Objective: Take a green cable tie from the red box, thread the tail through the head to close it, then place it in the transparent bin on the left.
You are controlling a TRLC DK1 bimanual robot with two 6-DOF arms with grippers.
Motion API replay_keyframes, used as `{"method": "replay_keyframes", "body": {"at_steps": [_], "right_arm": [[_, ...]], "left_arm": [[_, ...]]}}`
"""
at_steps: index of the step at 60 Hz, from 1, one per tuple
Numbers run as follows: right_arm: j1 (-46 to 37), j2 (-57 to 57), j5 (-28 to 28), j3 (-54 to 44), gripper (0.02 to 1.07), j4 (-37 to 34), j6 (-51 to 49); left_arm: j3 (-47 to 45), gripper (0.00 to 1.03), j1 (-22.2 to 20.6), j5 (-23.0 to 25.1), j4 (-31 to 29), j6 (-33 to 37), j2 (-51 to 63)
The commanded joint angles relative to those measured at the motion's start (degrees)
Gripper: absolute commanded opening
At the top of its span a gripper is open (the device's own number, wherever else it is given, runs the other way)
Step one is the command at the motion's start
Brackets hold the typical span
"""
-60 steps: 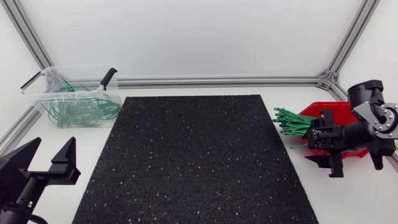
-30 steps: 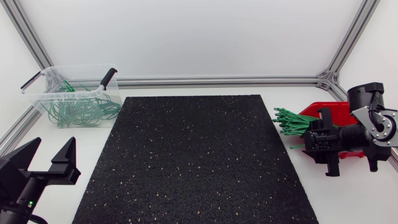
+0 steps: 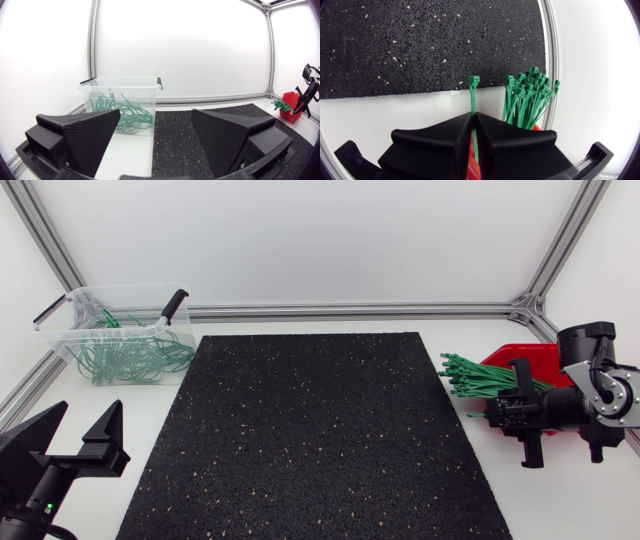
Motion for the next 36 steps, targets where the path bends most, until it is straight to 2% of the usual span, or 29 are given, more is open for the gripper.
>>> {"method": "replay_keyframes", "body": {"at_steps": [1, 9, 28, 36], "right_arm": [[0.4, -2.0, 0.4, -1.5, 0.08, 0.3, -1.4], [0.9, -5.3, 0.7, -0.3, 0.08, -0.7, -1.2], [5.2, -14.3, 0.8, 9.1, 0.08, -13.3, 5.1], [10.9, -18.8, 4.4, 12.4, 0.08, -18.8, 9.4]], "left_arm": [[-2.2, 0.99, 0.2, 0.0, -1.8, -0.7, -0.1], [-2.2, 1.0, 0.1, 0.3, -1.8, -0.7, -0.1], [-2.1, 0.99, 0.3, 0.3, -1.8, -0.7, -0.1], [-2.2, 1.0, 0.3, 0.3, -1.8, -0.7, -0.1]]}}
